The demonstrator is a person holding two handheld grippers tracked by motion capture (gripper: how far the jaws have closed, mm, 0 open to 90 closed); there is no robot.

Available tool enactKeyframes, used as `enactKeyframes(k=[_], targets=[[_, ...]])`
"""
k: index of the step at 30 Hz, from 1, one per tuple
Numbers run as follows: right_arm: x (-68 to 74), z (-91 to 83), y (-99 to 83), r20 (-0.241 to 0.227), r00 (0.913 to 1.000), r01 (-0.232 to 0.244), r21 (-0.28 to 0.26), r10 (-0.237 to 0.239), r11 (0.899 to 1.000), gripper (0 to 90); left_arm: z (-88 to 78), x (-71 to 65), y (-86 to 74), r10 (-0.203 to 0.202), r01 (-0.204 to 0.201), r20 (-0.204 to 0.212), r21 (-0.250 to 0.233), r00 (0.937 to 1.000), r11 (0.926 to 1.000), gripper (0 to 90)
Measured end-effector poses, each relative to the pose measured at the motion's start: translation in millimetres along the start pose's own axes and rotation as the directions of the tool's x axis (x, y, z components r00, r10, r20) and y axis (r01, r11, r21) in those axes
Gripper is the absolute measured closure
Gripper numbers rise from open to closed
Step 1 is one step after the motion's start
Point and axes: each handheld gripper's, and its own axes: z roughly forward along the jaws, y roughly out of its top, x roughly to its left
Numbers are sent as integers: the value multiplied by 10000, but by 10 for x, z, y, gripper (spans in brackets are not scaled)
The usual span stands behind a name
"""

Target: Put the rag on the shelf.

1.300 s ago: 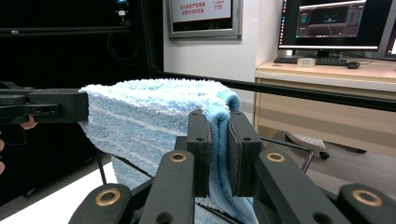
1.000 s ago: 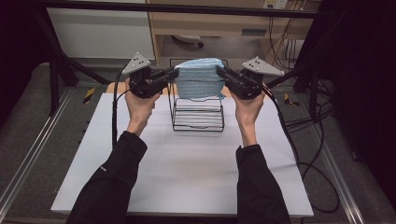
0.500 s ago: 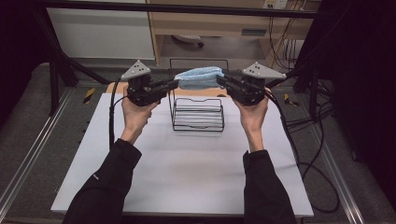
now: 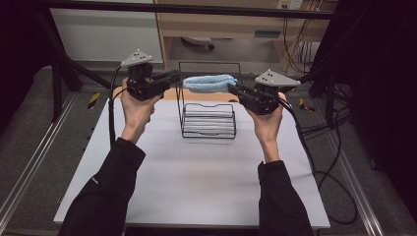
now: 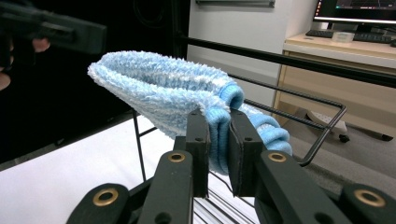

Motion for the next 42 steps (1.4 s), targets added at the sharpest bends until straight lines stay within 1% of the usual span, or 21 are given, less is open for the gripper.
enactKeyframes(k=[1, 5, 7, 13, 19, 24, 29, 32, 33, 36, 39, 42], targets=[[1, 0, 0, 6, 10000, 14, 4, -14, 10000, 807, 35, 1, 29, -84, 83, 23, 143, 10000, 9999, 825], [2, -4, -7, -27, 9999, 96, 5, -96, 10000, 806, 155, -6, 76, -106, 109, -66, 535, 9999, 9985, 857], [5, -5, -18, -43, 10000, 73, 1, -73, 10000, 804, 200, -20, 75, -107, 105, 23, 721, 9999, 9973, 869], [4, -13, -46, -109, 9999, 40, 43, -40, 10000, 786, 233, -96, -21, 194, -232, 368, 1068, 9991, 9940, 886], [18, -38, -57, -200, 9998, 93, 209, -89, 9997, 747, 231, -101, -115, 197, -263, 517, 1301, 9985, 9911, 890], [30, -58, -62, -363, 9993, 131, 464, -114, 9988, 674, 255, -111, -182, 408, -483, 514, 1544, 9978, 9868, 891], [40, -102, -55, -472, 9988, 156, 561, -130, 9983, 582, 277, -118, -221, 545, -616, 480, 1623, 9974, 9848, 892], [45, -135, -40, -524, 9986, 114, 456, -90, 9989, 535, 282, -115, -240, 602, -670, 456, 1641, 9971, 9842, 892], [47, -147, -31, -513, 9986, 163, 408, -142, 9990, 515, 284, -115, -246, 599, -665, 450, 1626, 9972, 9844, 892], [54, -174, 5, -476, 9988, 134, 254, -121, 9996, 486, 291, -112, -261, 640, -703, 431, 1662, 9970, 9836, 892], [58, -182, 35, -494, 9988, 41, 127, -35, 9999, 498, 287, -125, -275, 732, -784, 373, 1657, 9966, 9831, 892], [74, -170, 55, -638, 9979, -96, 175, 107, 9998, 592, 265, -144, -296, 833, -893, 427, 1664, 9956, 9820, 892]])
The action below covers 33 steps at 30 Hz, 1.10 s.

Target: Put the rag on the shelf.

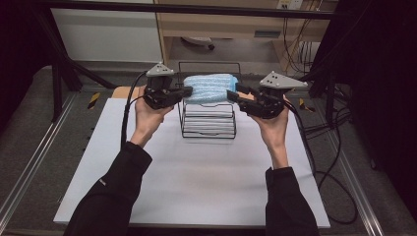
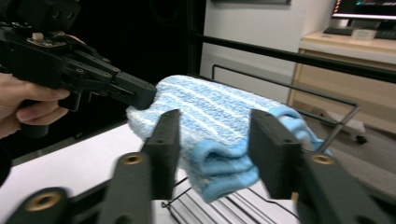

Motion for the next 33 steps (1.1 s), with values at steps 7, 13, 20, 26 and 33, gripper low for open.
enactKeyframes(k=[7, 13, 20, 26, 33], targets=[[2, 72, -59, -132, 9995, -270, 807, 282, 9964, 788, -32, -53, -89, 295, -295, 42, 112, 9996, 9995, 891], [-34, 142, -158, 66, 9995, -330, 1111, 325, 9933, 799, 50, -52, -160, 409, -407, -70, 320, 9991, 9987, 891], [-78, 189, -246, 256, 9993, -285, 1086, 258, 9937, 776, 128, -26, -201, 321, -315, -192, 312, 9993, 9990, 891], [-113, 238, -305, 343, 9991, -278, 1150, 240, 9930, 703, 194, 4, -216, 271, -260, -356, 315, 9990, 9992, 891], [-119, 283, -321, 431, 9988, -293, 1183, 244, 9925, 681, 241, 21, -230, 227, -216, -491, 236, 9985, 9995, 891]])
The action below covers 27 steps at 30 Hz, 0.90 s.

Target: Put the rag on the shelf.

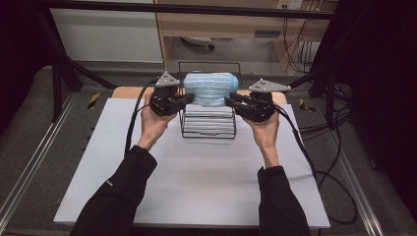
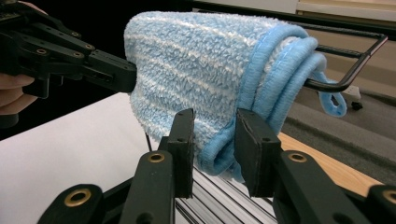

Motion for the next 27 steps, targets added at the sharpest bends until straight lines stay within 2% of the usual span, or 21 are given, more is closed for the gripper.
enactKeyframes(k=[6, 10, 14, 16, 27], targets=[[27, -35, 3, -109, 9999, 113, -171, -115, 9998, 602, -87, -22, -10, 41, -37, 168, -224, 9999, 9997, 866], [49, -114, 47, -208, 9998, 37, -426, -46, 9991, 513, -197, -21, 32, -92, 109, 322, -511, 9994, 9986, 807], [85, -181, 132, -192, 9997, 133, -528, -143, 9985, 416, -283, -25, 89, -52, 71, 299, -634, 9995, 9980, 743], [98, -202, 167, -372, 9993, -21, -690, -5, 9976, 364, -315, -33, 111, 23, -7, 230, -685, 9997, 9977, 721], [71, -321, 272, -354, 9988, -357, -879, 327, 9955, 194, -419, -20, 184, -29, 47, 231, -796, 9997, 9968, 628]])
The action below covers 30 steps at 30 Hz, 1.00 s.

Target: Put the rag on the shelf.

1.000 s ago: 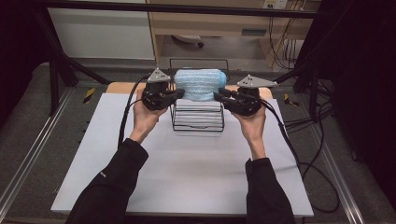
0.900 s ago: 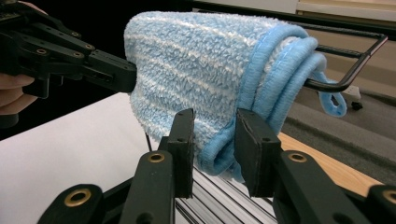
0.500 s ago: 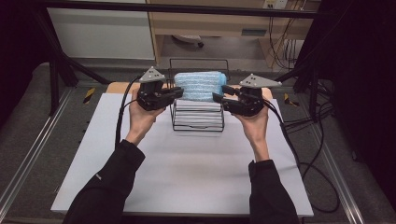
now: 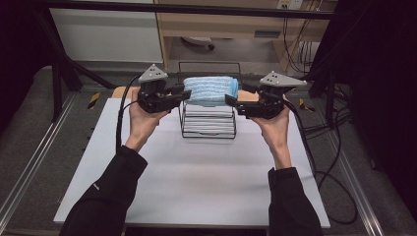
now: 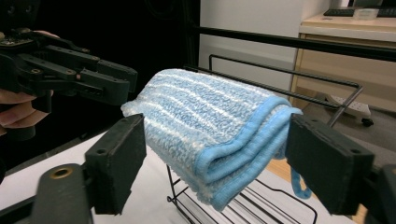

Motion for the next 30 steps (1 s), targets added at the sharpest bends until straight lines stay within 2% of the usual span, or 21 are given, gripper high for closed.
enactKeyframes(k=[7, 10, 17, 22, 26, 30], targets=[[-2, -92, 10, -28, 10000, 32, 100, -31, 9999, 105, -81, 14, -18, 143, -143, 12, 127, 9999, 9998, 500], [-1, -138, 1, -114, 9999, 15, 166, -13, 9999, 83, -129, 42, -74, 203, -200, -102, 290, 9997, 9994, 438], [-15, -256, -76, -186, 9998, -64, 340, 70, 9994, 44, -263, 133, -254, 68, -60, -132, 613, 9999, 9981, 294], [-20, -334, -180, -225, 9997, -58, 572, 71, 9983, 27, -348, 171, -435, -23, 36, -162, 848, 9999, 9964, 204], [-10, -379, -305, -247, 9996, -86, 682, 103, 9976, 19, -398, 181, -636, -213, 227, -176, 825, 9996, 9963, 154], [6, -398, -476, -298, 9994, -171, 880, 198, 9960, 11, -431, 195, -857, -311, 337, -254, 1068, 9992, 9937, 118]])
